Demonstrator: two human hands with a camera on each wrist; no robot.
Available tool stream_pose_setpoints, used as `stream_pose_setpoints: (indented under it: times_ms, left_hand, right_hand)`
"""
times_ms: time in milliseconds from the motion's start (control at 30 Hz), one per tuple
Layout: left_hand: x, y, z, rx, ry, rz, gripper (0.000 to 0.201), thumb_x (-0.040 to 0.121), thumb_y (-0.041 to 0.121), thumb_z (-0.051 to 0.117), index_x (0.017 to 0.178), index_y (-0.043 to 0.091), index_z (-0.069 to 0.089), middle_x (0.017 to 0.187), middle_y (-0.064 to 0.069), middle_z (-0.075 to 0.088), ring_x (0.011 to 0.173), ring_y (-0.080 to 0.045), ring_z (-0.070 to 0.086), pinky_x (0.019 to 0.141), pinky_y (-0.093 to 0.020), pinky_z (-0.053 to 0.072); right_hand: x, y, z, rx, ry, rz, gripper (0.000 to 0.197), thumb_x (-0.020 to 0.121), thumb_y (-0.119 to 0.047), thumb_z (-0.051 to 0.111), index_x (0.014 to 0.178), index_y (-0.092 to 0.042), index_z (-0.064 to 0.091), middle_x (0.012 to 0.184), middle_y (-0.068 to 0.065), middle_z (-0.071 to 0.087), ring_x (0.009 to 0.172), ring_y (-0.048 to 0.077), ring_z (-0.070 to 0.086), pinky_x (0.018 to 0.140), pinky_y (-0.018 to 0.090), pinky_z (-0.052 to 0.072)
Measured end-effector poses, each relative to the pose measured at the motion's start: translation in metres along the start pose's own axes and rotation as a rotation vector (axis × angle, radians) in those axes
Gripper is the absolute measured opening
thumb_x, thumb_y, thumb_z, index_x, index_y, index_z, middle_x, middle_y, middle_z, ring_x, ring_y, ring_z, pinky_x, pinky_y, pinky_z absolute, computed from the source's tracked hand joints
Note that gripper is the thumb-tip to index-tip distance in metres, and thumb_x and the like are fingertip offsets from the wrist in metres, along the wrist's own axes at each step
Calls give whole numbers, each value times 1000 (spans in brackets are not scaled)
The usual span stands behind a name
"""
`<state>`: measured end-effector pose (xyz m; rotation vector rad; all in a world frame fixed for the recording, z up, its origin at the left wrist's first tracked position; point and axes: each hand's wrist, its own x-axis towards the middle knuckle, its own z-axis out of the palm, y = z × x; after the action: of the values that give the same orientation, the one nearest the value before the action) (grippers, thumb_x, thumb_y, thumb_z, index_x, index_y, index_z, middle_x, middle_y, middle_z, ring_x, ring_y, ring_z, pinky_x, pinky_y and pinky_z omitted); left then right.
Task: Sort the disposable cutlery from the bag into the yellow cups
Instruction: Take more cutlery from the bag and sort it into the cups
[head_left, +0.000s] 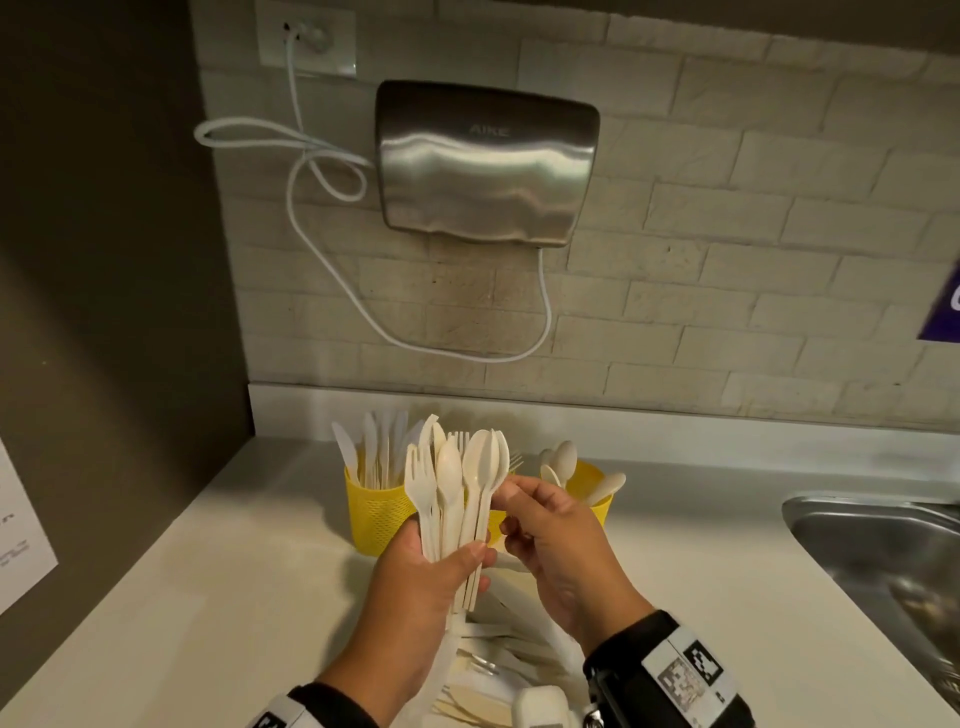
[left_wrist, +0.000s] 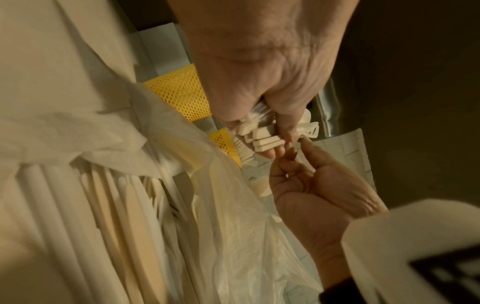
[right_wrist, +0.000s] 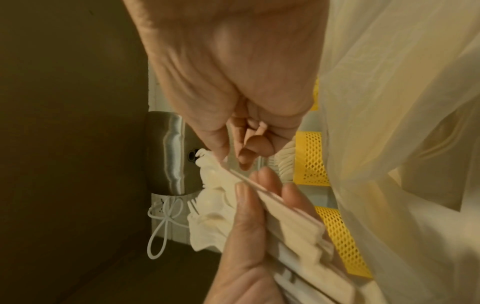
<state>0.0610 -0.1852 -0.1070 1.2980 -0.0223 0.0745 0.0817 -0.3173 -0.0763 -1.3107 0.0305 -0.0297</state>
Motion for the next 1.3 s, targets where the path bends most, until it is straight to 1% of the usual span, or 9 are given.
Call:
stream_pose_setpoints:
  times_ms: [100,200,367,533,633,767,867,1067,1300]
  left_hand:
    - [0,-2,-5,-12,-2,-13,40,84,-1,69,117,22,66,99,0,77,92,-23,74,77,-40,60]
    - [-2,-2,-6,-27,-5,-12,34,88,0,66,115,22,66,98,3,78,90,-15,74,71,-26,58]
    - [-2,0,-6,1,-22,-30,28,98,6,54,113,28,61,90,1,77,77,-23,75,63,-32,59]
    - [4,1,-12,-61,0,-85,22,99,8,51,114,22,58,73,-10,65,53,-15,50,47,-27,39]
    - [3,5,-14,-158,-99,-140,20,96,15,61,115,14,57,65,-4,53,48,-10,38,44,-22,26]
    - [0,14,-18,-273,-238,-193,60,57,24,85,104,3,54,63,-10,53,41,-9,36,36,-17,26]
    - [0,18,-22,-305,-279,-242,47,67,13,86,99,0,54,65,-15,56,38,-9,39,34,-17,30]
    - [-2,22,-22,-280,-304,-265,51,52,22,80,95,3,59,64,-11,55,40,-11,42,34,-19,33]
    - [-2,24,-23,-291,-293,-285,33,73,16,75,99,3,59,62,-8,51,42,-11,42,36,-17,30]
  right_hand:
    - [0,-1,-1,15,-46,-25,16,92,-15,63,103,-7,71,84,5,67,69,13,55,65,27,45]
    - [1,-2,3,-7,-52,-16,17,96,-11,56,99,0,69,78,8,65,62,13,54,63,27,47]
    - [7,-5,9,73,7,49,21,102,-8,43,94,-2,63,77,11,58,67,19,58,73,34,54]
    - [22,-3,8,283,171,174,18,105,-14,37,106,-8,54,71,7,48,57,17,53,47,25,47]
    - [24,-4,8,282,41,238,11,101,-14,50,90,-11,48,61,2,41,47,10,36,42,20,33]
    - [11,-9,12,317,-316,295,5,89,-9,60,85,-5,61,66,6,51,45,5,33,38,12,25]
    - [8,-9,9,230,-436,236,6,90,-2,59,95,-2,62,68,12,53,45,6,37,40,12,27]
    - [4,-4,12,117,-425,135,6,89,-9,62,86,-9,67,65,9,54,50,12,48,46,17,31]
    - [-1,-10,23,58,-293,36,7,94,-11,59,88,-9,62,54,0,47,52,11,44,50,18,35]
